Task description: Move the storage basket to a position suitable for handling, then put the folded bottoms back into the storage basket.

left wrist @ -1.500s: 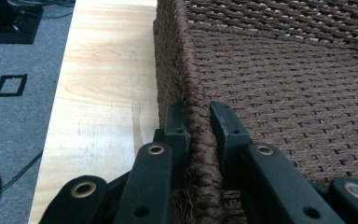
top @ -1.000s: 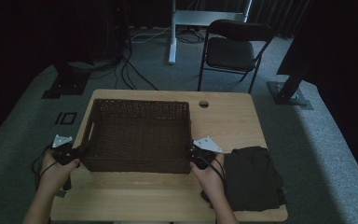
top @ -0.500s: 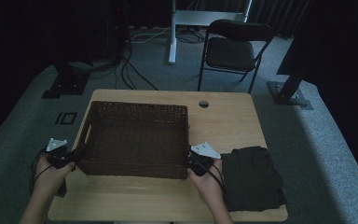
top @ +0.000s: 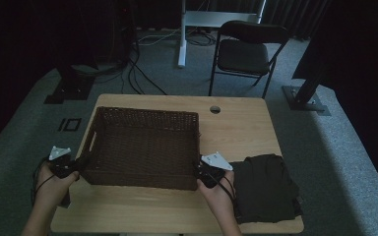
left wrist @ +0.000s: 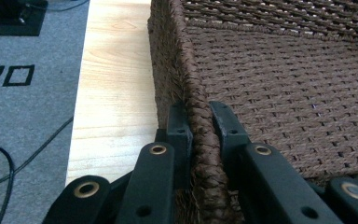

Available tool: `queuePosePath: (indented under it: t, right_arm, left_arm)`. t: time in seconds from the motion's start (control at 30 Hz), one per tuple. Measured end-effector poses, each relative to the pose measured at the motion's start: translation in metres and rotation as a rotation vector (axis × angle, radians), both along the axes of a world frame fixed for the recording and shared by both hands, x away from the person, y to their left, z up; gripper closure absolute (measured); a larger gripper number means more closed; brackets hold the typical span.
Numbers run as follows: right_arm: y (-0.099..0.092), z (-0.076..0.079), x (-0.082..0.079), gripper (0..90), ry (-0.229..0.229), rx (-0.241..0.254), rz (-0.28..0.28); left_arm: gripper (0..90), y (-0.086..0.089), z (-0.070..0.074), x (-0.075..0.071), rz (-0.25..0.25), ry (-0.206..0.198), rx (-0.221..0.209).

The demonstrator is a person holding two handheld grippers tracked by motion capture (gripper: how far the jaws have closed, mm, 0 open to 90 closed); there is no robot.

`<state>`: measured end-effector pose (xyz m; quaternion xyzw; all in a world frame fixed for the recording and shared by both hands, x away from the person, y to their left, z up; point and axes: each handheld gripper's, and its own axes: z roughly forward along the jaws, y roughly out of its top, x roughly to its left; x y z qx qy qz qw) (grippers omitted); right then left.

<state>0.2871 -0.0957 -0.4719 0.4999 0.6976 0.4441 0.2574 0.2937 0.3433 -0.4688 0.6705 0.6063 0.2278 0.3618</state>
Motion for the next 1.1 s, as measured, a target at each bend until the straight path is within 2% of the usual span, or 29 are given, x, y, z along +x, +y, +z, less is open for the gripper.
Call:
queuePosePath:
  t: [0.1, 0.17, 0.2, 0.23, 0.27, 0.3, 0.33, 0.4, 0.43, 0.5, 0.57, 0.67, 0.73, 0.77, 0.87, 0.9, 1.07, 1.1]
  right_arm:
    - [-0.002, 0.0, 0.002, 69.1, -0.004, 0.004, 0.013]
    - [-0.005, -0.001, 0.004, 65.5, -0.011, 0.028, 0.031]
    - [-0.006, -0.002, 0.005, 57.1, -0.015, 0.039, 0.045]
    - [-0.007, -0.002, 0.007, 52.4, -0.025, 0.064, 0.054]
    - [-0.007, -0.002, 0.008, 47.8, -0.038, 0.074, 0.061]
    - [-0.008, -0.002, 0.01, 44.3, -0.043, 0.068, 0.068]
    - [-0.008, -0.002, 0.011, 44.8, -0.03, 0.065, 0.074]
    - [-0.01, -0.002, 0.015, 34.0, -0.036, 0.06, 0.086]
    - [-0.01, -0.001, 0.017, 33.3, -0.038, 0.046, 0.099]
    - [-0.011, 0.002, 0.018, 33.1, -0.04, 0.048, 0.106]
    - [-0.012, 0.007, 0.018, 27.1, -0.061, 0.037, 0.108]
    - [-0.012, 0.013, 0.019, 22.7, -0.065, 0.026, 0.116]
    - [-0.012, 0.018, 0.02, 19.9, -0.067, 0.038, 0.113]
    - [-0.013, 0.022, 0.022, 19.1, -0.068, 0.053, 0.125]
    - [-0.014, 0.025, 0.022, 18.5, -0.076, 0.054, 0.127]
    - [-0.015, 0.027, 0.023, 14.4, -0.073, 0.041, 0.155]
    - [-0.016, 0.034, 0.024, 13.5, -0.08, 0.037, 0.175]
    - [-0.018, 0.037, 0.025, 13.5, -0.086, 0.033, 0.176]
  left_arm:
    - [80.1, 0.001, -0.001, -0.001, -0.002, -0.005, -0.014]
    - [77.1, 0.002, -0.001, -0.001, -0.02, -0.014, -0.014]
    - [72.1, 0.003, -0.002, -0.001, -0.031, -0.024, -0.016]
    - [66.0, 0.002, -0.002, 0.0, -0.047, -0.023, -0.017]
    - [64.5, 0.002, -0.002, 0.0, -0.059, -0.026, -0.017]
    - [58.5, 0.002, -0.002, 0.0, -0.069, -0.042, -0.017]
    - [51.1, 0.002, -0.001, 0.001, -0.074, -0.049, -0.02]
    - [46.4, 0.002, 0.001, 0.002, -0.085, -0.066, -0.011]
    - [39.1, 0.002, 0.002, 0.002, -0.089, -0.078, -0.009]
    - [36.2, 0.002, 0.005, 0.003, -0.092, -0.086, -0.024]
    - [29.3, 0.002, 0.009, 0.004, -0.11, -0.095, -0.012]
    - [23.7, 0.001, 0.013, 0.004, -0.127, -0.091, -0.01]
    - [23.5, 0.0, 0.016, 0.004, -0.128, -0.091, 0.002]
    - [23.5, -0.001, 0.02, 0.005, -0.121, -0.091, -0.013]
    - [23.4, -0.001, 0.024, 0.005, -0.118, -0.095, -0.018]
    - [20.3, -0.002, 0.028, 0.006, -0.115, -0.109, -0.011]
    - [19.9, -0.005, 0.036, 0.006, -0.119, -0.134, -0.015]
    - [19.9, -0.007, 0.04, 0.006, -0.131, -0.15, -0.019]
